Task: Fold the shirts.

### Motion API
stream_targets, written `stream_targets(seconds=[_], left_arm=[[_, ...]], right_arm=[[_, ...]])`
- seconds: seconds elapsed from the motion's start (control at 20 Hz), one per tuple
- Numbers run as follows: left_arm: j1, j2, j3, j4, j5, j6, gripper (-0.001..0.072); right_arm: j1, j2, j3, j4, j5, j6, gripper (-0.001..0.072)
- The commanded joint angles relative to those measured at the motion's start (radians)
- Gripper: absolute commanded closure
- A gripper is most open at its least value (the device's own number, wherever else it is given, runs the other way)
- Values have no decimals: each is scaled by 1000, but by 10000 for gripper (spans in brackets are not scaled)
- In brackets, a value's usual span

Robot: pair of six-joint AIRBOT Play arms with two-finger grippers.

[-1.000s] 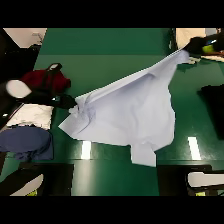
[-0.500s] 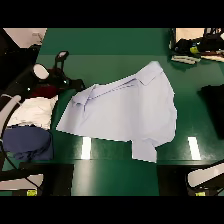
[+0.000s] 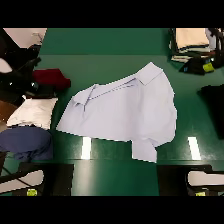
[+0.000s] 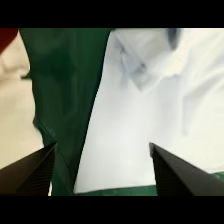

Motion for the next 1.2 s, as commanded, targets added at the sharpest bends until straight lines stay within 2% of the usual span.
stream_targets(seconds=[0.0,0.25,0.7,0.75,0.8,0.9,0.95,1.0,1.05,1.15], left_arm=[[48,80,-204,-5,-53,40,46],[48,83,-360,-4,44,34,45],[47,83,-473,-51,89,34,46],[47,83,-477,-65,97,35,105],[47,83,-476,-83,107,35,222],[47,83,-476,-108,133,34,247],[47,83,-476,-110,138,34,410],[47,83,-476,-115,138,35,606],[47,84,-475,-123,138,35,676],[47,84,-452,-123,126,35,677]], right_arm=[[-25,120,-228,107,5,-55,287],[-18,196,-366,117,-21,-58,287],[-17,230,-368,118,-29,-58,287],[-17,230,-368,118,-32,-58,287],[-17,230,-368,119,-45,-58,287],[-17,230,-368,118,-47,-58,287],[-17,230,-368,118,-46,-58,287],[-18,230,-368,117,-42,-58,287],[-24,230,-369,116,-27,-58,287],[-49,231,-375,109,41,-56,286]])
